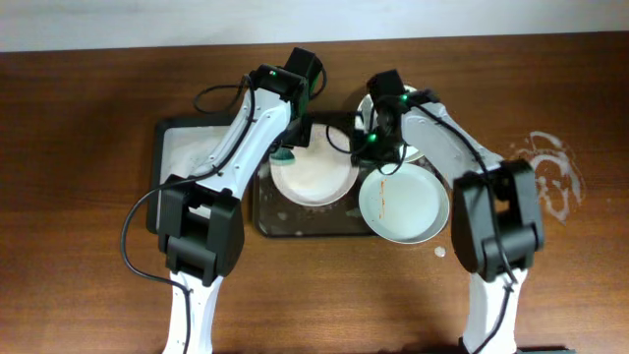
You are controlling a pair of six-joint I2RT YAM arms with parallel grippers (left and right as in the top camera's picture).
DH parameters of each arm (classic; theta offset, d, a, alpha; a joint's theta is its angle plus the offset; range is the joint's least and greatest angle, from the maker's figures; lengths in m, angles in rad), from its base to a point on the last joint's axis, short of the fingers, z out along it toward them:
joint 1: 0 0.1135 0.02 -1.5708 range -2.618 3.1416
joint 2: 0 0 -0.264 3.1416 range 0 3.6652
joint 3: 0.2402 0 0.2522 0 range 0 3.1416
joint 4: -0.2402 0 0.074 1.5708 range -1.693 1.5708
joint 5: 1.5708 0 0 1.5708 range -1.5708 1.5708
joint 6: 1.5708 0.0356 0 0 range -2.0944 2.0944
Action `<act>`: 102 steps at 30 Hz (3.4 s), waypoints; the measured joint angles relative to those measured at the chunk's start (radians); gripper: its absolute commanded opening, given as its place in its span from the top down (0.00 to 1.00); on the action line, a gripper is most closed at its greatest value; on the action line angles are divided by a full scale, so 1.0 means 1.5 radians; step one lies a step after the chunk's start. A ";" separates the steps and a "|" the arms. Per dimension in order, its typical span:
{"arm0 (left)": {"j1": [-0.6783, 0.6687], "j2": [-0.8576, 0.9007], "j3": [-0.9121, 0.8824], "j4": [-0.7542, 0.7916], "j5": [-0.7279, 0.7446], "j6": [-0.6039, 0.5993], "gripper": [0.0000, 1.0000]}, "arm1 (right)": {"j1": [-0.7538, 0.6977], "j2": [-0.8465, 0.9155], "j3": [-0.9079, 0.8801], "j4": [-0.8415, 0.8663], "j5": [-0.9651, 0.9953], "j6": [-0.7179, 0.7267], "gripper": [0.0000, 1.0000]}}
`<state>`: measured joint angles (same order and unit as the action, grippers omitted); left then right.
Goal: Clean dirty plates on tray and stack at the side
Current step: 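Scrub the pink plate with the sponge while right gripper holds it, then lift the pink plate out of the tray with right gripper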
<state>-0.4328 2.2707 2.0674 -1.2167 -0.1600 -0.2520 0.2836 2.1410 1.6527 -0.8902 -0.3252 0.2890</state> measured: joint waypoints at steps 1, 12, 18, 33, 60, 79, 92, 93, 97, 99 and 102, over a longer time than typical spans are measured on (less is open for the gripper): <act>0.000 0.000 0.000 -0.003 0.016 0.000 0.99 | 0.007 -0.017 0.000 -0.005 0.030 0.009 0.96; 0.003 0.000 -0.046 0.067 0.208 0.016 0.99 | 0.065 -0.054 0.000 -0.020 0.178 0.067 0.96; 0.009 0.000 -0.107 0.138 0.260 0.016 0.99 | 0.065 -0.054 0.000 -0.022 0.179 0.067 0.96; 0.031 -0.007 -0.183 0.206 0.263 0.016 0.99 | 0.065 -0.054 0.000 -0.018 0.173 0.072 0.96; 0.057 -0.003 -0.072 0.087 0.028 0.032 0.99 | 0.068 -0.111 0.000 -0.071 0.270 0.071 0.96; 0.057 -0.003 -0.072 0.085 0.040 0.015 0.99 | 0.265 -0.204 0.000 -0.180 0.761 0.198 0.96; 0.057 -0.003 -0.072 0.089 0.067 0.015 0.99 | 0.340 -0.204 0.002 -0.343 1.015 0.470 0.96; 0.057 -0.003 -0.072 0.088 0.068 0.015 0.99 | 0.340 -0.204 0.002 -0.343 1.023 0.476 0.96; 0.057 -0.003 -0.072 0.088 0.068 0.015 0.99 | 0.340 -0.204 0.002 -0.344 1.060 0.489 0.96; 0.057 -0.003 -0.072 0.088 0.072 0.015 0.99 | 0.340 -0.204 0.002 -0.344 1.080 0.489 0.96; 0.057 -0.003 -0.072 0.088 0.088 0.015 0.99 | 0.340 -0.204 0.002 -0.344 1.123 0.491 0.96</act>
<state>-0.3473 2.2669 1.9591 -1.0843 -0.0277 -0.2295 0.7940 1.8351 1.6558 -1.4067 1.3598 1.0256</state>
